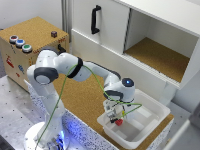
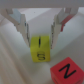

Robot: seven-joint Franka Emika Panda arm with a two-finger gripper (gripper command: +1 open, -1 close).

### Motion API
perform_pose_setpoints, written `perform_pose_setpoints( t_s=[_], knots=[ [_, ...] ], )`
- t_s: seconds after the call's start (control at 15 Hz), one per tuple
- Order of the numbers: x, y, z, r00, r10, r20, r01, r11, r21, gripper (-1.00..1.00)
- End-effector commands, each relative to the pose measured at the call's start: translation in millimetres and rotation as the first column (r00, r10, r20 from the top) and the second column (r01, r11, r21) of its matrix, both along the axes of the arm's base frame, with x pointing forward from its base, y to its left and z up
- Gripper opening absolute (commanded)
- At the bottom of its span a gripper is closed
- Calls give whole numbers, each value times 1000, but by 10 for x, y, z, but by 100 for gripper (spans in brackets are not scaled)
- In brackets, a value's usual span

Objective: Move to the white box, then store the yellow object

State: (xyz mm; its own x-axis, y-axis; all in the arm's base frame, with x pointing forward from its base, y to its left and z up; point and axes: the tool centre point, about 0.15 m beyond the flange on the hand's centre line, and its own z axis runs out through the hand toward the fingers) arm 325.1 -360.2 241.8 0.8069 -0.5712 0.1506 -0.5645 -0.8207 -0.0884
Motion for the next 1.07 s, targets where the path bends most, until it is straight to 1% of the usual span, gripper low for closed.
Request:
perform_pose_setpoints(
  t_s=[0.0,0.13,0.27,0.33,0.4,0.47,0.53,0.67,0.73,0.87,0.93,1.0],
  knots=[
    [-55,236,527,993,11,117,-3,998,-67,100],
    [-90,385,847,984,44,172,-29,996,-87,100],
    [-80,618,1159,969,114,219,-91,989,-115,100],
    [-67,791,1315,961,154,230,-123,982,-144,100],
    [-48,903,1408,953,187,237,-153,976,-156,100],
    [6,1135,1545,939,248,237,-211,963,-170,100],
    [118,1429,1617,916,334,223,-305,939,-157,100],
    [298,1877,1587,871,446,207,-433,895,-107,100],
    [415,2166,1536,836,516,184,-511,856,-80,100],
    [613,2839,1467,745,649,154,-651,758,-47,100],
    [699,3187,1442,687,715,127,-717,696,-38,100],
    [768,3543,1434,626,772,108,-773,633,-43,100]
  ],
)
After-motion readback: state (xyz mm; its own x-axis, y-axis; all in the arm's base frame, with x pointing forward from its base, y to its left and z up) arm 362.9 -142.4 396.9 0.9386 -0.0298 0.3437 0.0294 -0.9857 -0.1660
